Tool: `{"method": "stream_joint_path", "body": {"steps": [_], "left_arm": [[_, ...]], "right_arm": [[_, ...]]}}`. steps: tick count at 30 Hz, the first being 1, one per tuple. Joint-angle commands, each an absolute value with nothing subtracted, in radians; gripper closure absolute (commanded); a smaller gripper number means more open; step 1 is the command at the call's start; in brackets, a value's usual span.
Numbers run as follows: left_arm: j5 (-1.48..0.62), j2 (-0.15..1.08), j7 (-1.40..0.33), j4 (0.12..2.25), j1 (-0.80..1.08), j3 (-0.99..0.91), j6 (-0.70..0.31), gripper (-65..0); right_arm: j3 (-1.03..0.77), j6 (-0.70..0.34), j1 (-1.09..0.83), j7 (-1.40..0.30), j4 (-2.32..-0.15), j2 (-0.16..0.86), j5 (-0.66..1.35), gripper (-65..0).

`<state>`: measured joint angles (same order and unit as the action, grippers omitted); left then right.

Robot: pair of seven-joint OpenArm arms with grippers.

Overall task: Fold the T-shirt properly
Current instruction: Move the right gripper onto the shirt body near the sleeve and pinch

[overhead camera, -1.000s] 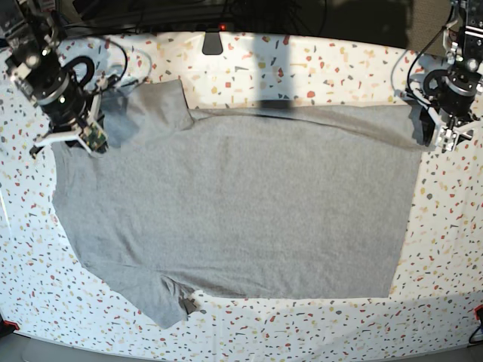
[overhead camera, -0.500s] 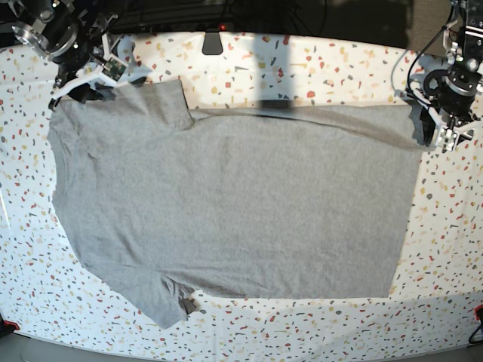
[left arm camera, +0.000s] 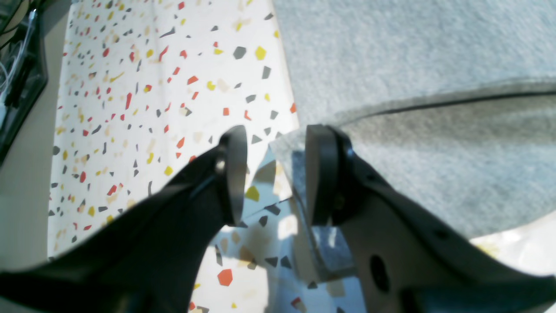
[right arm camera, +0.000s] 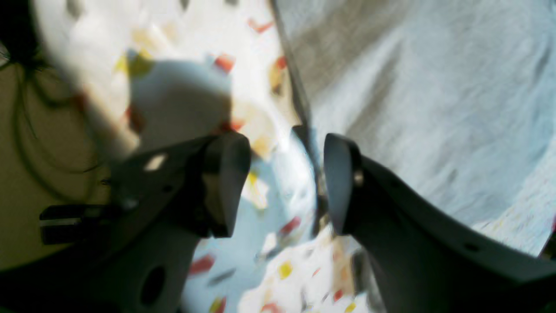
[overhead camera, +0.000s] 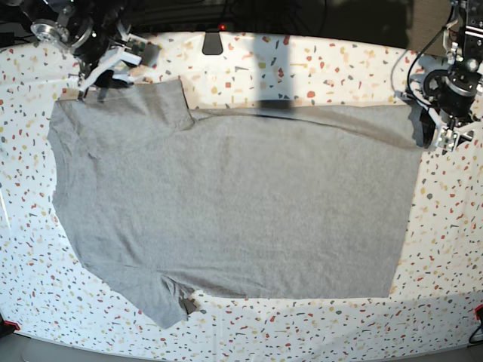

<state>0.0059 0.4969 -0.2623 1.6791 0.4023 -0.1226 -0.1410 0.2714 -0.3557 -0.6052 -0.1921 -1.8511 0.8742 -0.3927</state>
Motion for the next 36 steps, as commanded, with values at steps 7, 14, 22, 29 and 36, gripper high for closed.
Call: {"method": "stream_joint_path", "body": {"steps": [7, 14, 22, 29, 36], "left_arm": [[0.006, 0.513, -0.239, 1.695, 0.399, -0.130, -0.134, -22.1], [0.007, 0.513, -0.239, 1.695, 0.399, -0.130, -0.134, -22.1], [0.006, 0.513, -0.239, 1.695, 0.399, -0.130, -0.133, -22.1], [0.006, 0.513, -0.249, 1.695, 0.399, -0.130, -0.134, -22.1], [0.006, 0.513, -0.270, 1.695, 0.402, -0.130, -0.133, -22.1]], "right_arm": [[0.442, -0.334, -0.424, -0.300, -1.775, 0.807, -0.480, -31.6], [0.500, -0.332, -0.391, -0.347, -1.763, 0.806, -0.498, -14.2], [0.500, -0.298, -0.392, -0.455, -1.848, 0.813, -0.494, 0.0], [0.472, -0.215, -0.386, -0.456, -1.966, 0.814, -0.495, 0.0], [0.424, -0.174, -0.305, -0.456, -1.962, 0.786, -0.358, 0.0]]}}
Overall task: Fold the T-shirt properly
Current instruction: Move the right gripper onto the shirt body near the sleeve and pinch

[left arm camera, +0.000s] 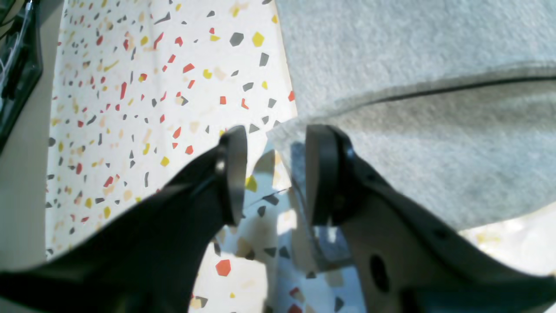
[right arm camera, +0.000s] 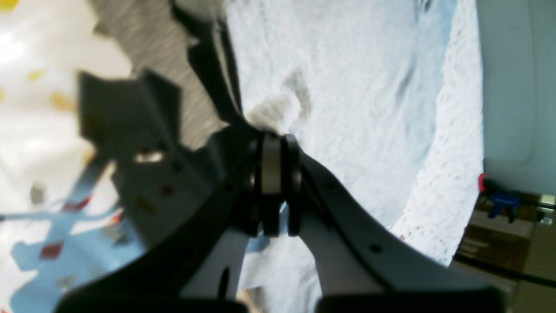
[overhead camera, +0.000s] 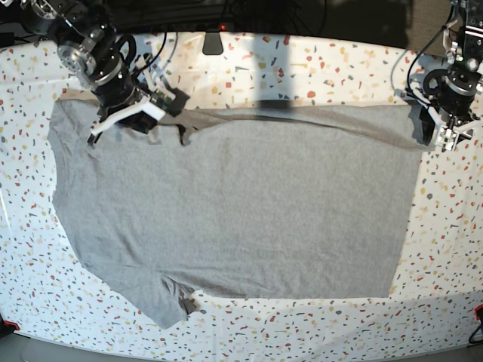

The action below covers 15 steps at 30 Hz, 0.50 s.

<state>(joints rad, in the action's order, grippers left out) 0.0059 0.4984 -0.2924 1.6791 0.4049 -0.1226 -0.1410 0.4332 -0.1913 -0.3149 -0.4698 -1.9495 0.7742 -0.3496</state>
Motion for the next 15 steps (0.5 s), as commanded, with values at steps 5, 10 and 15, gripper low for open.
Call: {"method": "stream_joint_path", "body": {"steps": [5, 10, 15], "left_arm": [[0.006, 0.513, -0.270, 1.695, 0.402, -0.130, -0.133, -22.1], [0.006, 0.513, -0.269, 1.695, 0.402, -0.130, -0.133, -22.1], [0.006, 0.513, -0.269, 1.695, 0.402, -0.130, -0.134, -22.1]], "right_arm": [[0.417, -0.175, -0.205, -0.441, -1.894, 0.712, -0.353, 0.0], [0.417, -0.175, -0.097, -0.407, -1.779, 0.645, -0.325, 0.0], [0.417, -0.175, 0.006, -0.404, -1.669, 0.605, -0.324, 0.0]]}}
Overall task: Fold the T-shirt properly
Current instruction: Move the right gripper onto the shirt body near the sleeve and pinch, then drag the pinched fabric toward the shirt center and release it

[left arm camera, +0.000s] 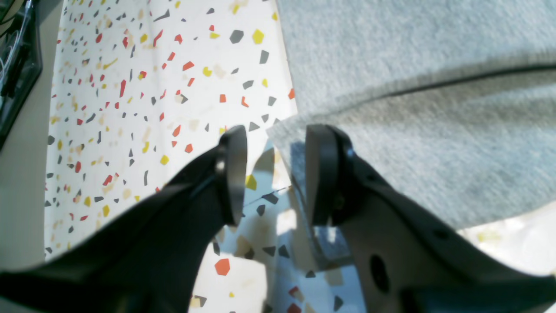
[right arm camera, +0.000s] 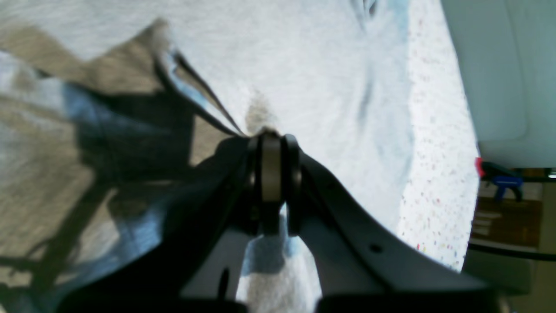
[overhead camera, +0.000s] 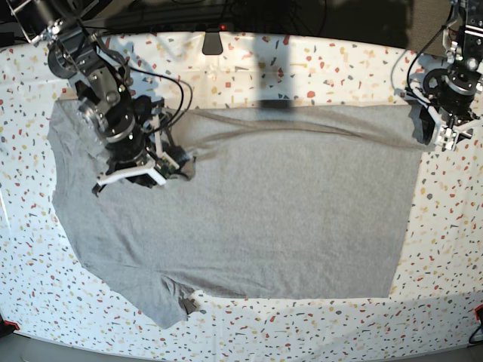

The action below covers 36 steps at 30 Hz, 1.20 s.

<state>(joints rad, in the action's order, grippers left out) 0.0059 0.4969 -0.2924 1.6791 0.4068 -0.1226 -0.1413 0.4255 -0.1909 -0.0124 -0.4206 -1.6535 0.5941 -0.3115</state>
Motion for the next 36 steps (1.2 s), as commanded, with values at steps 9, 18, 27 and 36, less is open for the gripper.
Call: {"method": "stream_joint_path", "body": {"steps": [9, 18, 27, 36], "left_arm": [[0.006, 0.513, -0.269, 1.695, 0.402, -0.130, -0.133, -22.1], [0.006, 0.513, -0.269, 1.695, 0.402, -0.130, -0.134, -22.1], [0.006, 0.513, -0.269, 1.695, 0.402, -0.130, -0.134, -22.1], [-0.002, 0.513, -0.270, 1.695, 0.402, -0.130, -0.134, -22.1]], "right_arm": [[0.418, -0.195, 0.089, -0.356, -1.594, 0.561, -0.276, 0.0], [0.418, -0.241, 0.120, -0.328, -1.592, 0.543, -0.276, 0.0], [0.419, -0.270, 0.148, -0.295, -1.570, 0.543, -0.223, 0.0], [0.419, -0.271, 0.165, -0.294, -1.539, 0.537, -0.140, -33.3]]}}
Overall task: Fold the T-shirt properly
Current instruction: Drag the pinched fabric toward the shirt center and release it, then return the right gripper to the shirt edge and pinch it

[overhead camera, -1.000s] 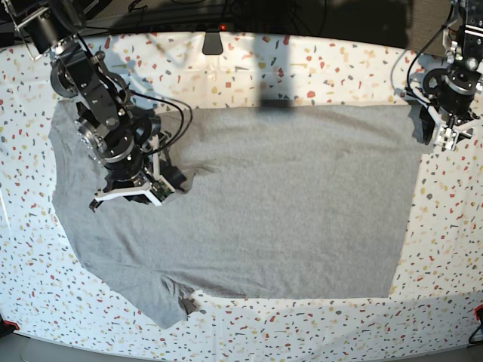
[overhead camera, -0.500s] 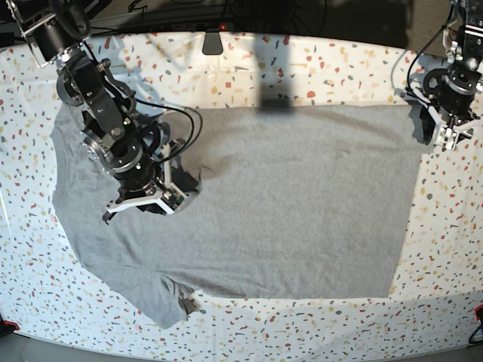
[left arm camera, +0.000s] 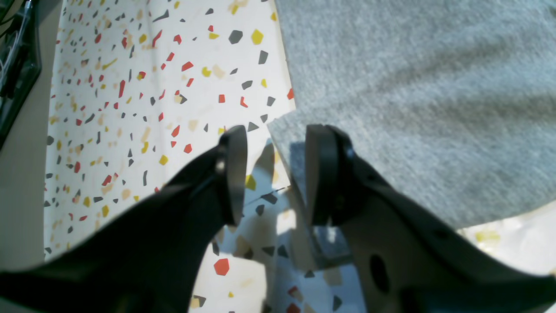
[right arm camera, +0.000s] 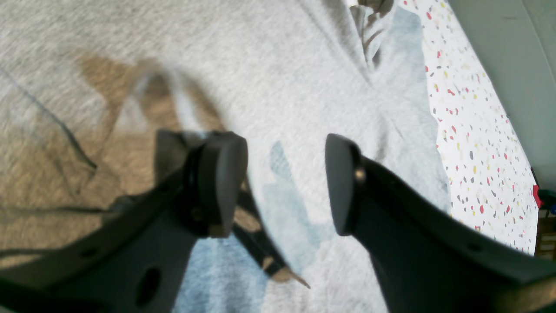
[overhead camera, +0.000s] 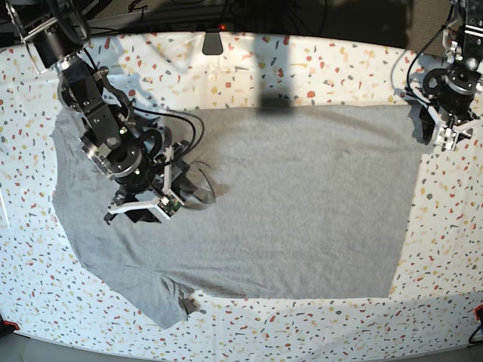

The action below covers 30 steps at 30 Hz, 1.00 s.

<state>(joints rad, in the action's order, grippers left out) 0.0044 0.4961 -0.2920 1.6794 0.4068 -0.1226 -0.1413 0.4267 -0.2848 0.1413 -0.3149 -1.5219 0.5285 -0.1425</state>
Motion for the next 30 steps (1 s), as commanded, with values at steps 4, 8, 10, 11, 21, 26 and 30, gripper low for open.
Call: {"method": "stream_joint_path", "body": {"steps": [4, 8, 10, 11, 21, 26, 30], "left_arm": [[-0.035, 0.513, -0.269, 1.695, 0.402, -0.130, -0.134, -22.1], [-0.035, 0.513, -0.269, 1.695, 0.402, -0.130, -0.134, -22.1], [-0.035, 0.513, -0.269, 1.695, 0.402, -0.130, -0.134, -22.1], [-0.035, 0.513, -0.269, 1.695, 0.402, -0.130, -0.134, -22.1], [-0.035, 0.513, -0.268, 1.695, 0.402, -0.130, -0.134, -22.1], [-0.035, 0.513, -0.269, 1.695, 0.402, -0.130, -0.134, -22.1], [-0.035, 0.513, -0.268, 1.695, 0.402, -0.130, -0.134, -22.1]], "right_arm": [[0.419, -0.271, 0.166, -0.309, -1.573, 0.537, -0.118, -33.4], [0.419, -0.271, 0.154, -0.427, -1.637, 0.538, -0.118, -33.4], [0.419, -0.271, 0.128, -0.474, -1.685, 0.543, -0.118, -33.4], [0.419, -0.271, 0.109, -0.495, -1.715, 0.547, -0.120, -33.4], [0.408, -0.252, -0.210, -0.615, -1.945, 0.677, -0.273, -33.4], [0.302, -0.242, -0.330, -0.614, -1.958, 0.698, -0.284, -33.4], [0.181, -0.243, -0.423, -0.613, -1.961, 0.699, -0.278, -33.4]]}}
